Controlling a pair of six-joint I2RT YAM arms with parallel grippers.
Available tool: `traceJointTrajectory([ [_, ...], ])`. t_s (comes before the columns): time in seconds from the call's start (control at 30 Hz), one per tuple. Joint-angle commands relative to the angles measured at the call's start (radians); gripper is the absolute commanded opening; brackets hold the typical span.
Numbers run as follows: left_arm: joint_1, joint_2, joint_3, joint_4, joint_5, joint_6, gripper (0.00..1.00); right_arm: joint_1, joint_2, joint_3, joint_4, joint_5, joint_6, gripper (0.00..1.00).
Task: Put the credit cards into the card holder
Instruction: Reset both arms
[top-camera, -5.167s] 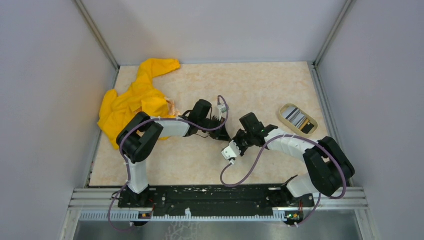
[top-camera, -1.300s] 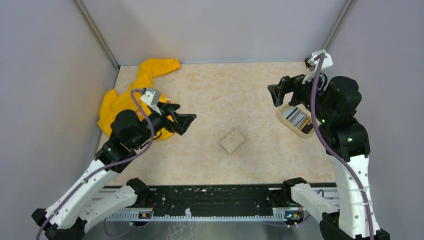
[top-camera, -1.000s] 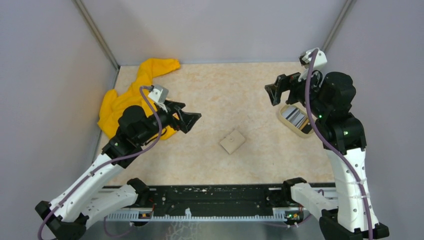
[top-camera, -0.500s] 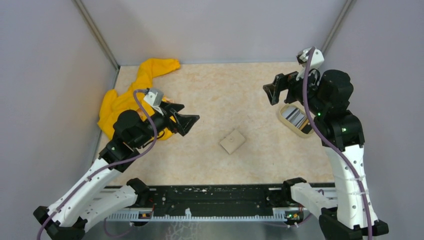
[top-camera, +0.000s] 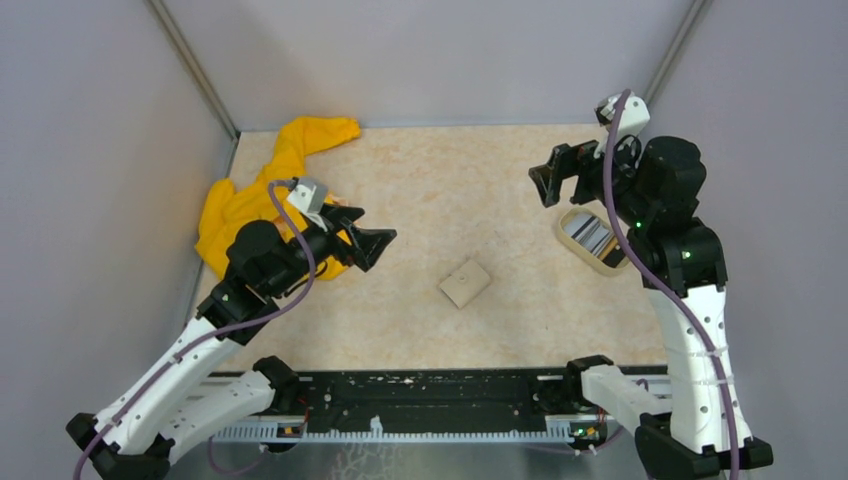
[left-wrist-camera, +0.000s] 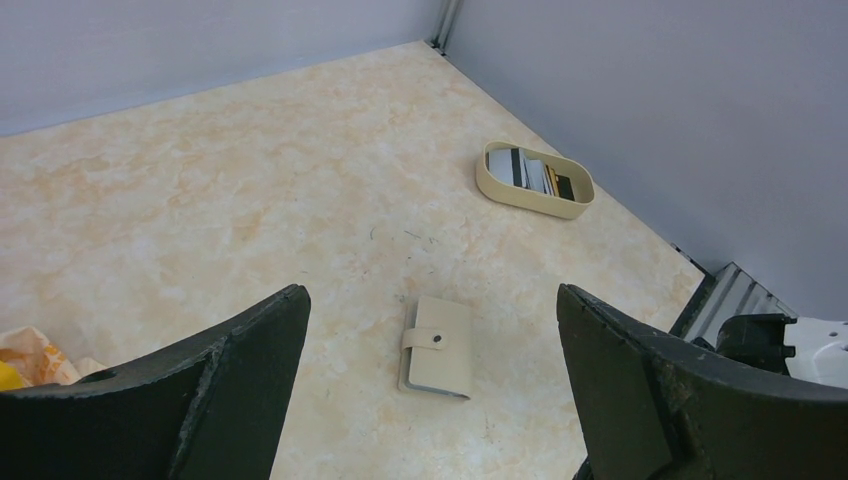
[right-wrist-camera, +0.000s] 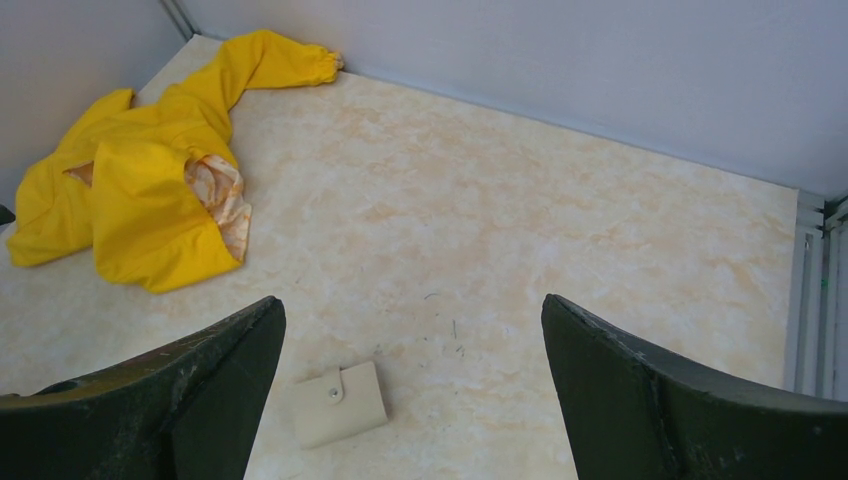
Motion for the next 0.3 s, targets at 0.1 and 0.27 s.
traceJointTrajectory([
  [0.1, 0.002, -0.013, -0.002, -0.004, -0.015, 0.015, 0.99, -0.017, -0.031, 0.025, 0.032, -0.008, 0.005, 0.98],
  [0.27, 0.003, -0.025, -0.006, -0.012, -0.018, 0.012, 0.99, -0.023, -0.037, 0.016, 0.036, -0.007, 0.006, 0.99],
])
